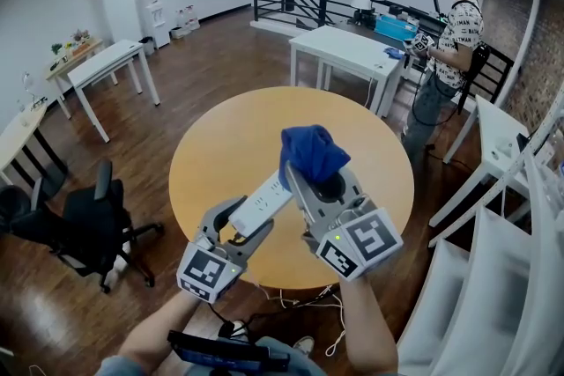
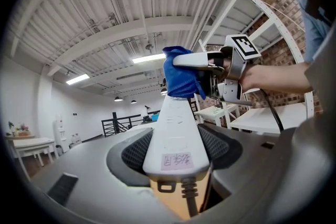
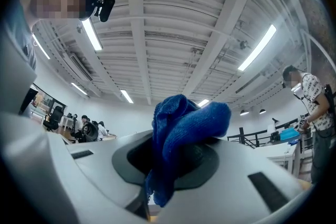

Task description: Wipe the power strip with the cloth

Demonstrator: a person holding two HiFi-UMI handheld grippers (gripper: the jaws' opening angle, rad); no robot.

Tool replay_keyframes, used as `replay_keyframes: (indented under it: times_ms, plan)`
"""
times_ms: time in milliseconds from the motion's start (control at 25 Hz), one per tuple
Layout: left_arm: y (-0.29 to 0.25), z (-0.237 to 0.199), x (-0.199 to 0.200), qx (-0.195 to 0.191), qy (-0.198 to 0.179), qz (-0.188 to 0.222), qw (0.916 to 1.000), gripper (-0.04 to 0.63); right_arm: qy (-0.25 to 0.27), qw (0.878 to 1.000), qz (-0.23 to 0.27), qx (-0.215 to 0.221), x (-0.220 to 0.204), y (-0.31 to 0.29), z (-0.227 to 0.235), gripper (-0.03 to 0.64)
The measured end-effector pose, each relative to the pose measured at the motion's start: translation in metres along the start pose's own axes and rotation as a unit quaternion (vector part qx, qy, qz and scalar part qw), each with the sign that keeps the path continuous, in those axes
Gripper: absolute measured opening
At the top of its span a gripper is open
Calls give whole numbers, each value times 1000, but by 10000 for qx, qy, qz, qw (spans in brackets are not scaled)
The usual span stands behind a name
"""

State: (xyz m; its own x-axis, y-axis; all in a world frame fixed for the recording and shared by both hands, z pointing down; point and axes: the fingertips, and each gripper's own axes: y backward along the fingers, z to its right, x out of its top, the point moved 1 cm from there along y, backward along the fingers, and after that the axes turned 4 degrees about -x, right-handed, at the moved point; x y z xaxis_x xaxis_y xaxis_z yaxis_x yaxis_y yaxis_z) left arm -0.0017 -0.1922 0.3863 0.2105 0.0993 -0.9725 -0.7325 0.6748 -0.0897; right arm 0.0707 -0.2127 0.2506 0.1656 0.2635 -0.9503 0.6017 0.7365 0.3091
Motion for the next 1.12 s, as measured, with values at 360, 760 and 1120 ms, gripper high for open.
replay_keyframes:
  times_ms: [360,760,1120]
  plan:
    - [-6,-1,-1,-10,-26,-73,10000,287,-157,9979,-127,616,-24,-5,-58,60]
    - [-9,-6,-1,9,-24,-53,10000,287,-441,9918,-503,1092,-47,-6,-101,60]
    - [0,-35,-11,171,455,204,9986,287,-74,9981,127,600,-22,14,-65,60]
